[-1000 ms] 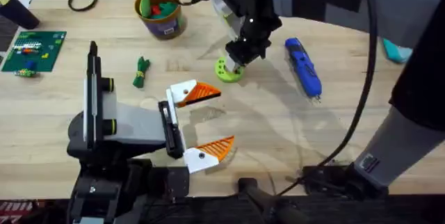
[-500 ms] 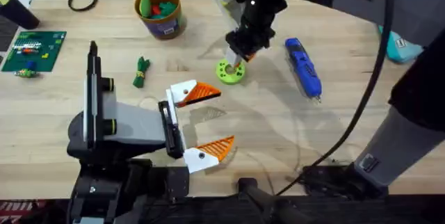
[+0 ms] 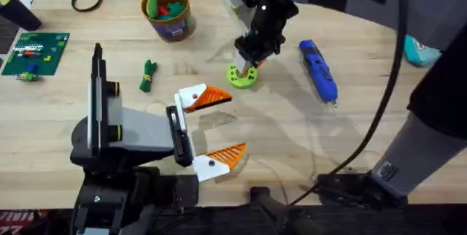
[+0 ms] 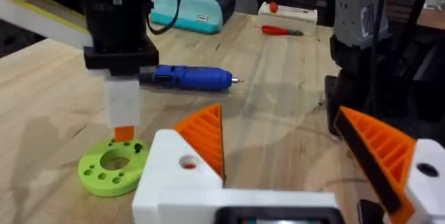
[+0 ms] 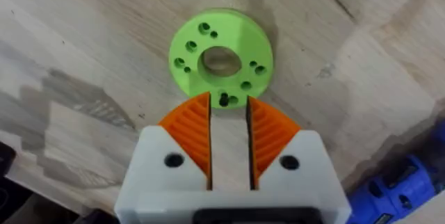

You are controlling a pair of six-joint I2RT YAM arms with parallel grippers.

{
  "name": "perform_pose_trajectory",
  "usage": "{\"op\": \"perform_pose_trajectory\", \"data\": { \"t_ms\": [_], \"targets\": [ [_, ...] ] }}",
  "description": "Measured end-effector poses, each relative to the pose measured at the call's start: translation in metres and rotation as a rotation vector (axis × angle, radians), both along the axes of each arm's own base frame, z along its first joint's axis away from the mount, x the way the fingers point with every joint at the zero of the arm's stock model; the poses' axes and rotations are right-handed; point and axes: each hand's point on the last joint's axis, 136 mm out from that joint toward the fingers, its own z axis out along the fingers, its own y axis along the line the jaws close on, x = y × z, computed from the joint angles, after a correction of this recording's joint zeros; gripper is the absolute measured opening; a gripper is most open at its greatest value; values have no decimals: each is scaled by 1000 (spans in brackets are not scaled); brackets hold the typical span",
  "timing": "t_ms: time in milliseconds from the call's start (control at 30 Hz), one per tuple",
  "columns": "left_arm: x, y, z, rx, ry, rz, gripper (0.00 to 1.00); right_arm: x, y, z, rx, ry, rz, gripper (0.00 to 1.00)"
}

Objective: Pick up the gripper from the table and insert it into the empty holder that is missing its gripper. Then pick up a screw, insert it into the mounting hole, and use the screwdriver to tighten it. Finally, clean up the table by picking up the vegetable and placing it into the bucket.

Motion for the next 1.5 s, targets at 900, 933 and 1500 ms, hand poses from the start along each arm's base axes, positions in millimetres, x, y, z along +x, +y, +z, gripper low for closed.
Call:
{"op": "perform_pose_trajectory", "data": {
  "t_ms": [900, 933, 1500],
  "targets": [
    [0, 0, 0, 0, 0, 0, 986, -11, 0, -17, -10, 24, 13, 269],
    [0, 0, 0, 0, 0, 0, 986, -12, 1, -17, -10, 24, 17, 269],
    [0, 0, 0, 0, 0, 0, 986, -15, -1, -18, -62, 6, 32, 269]
  ]
}}
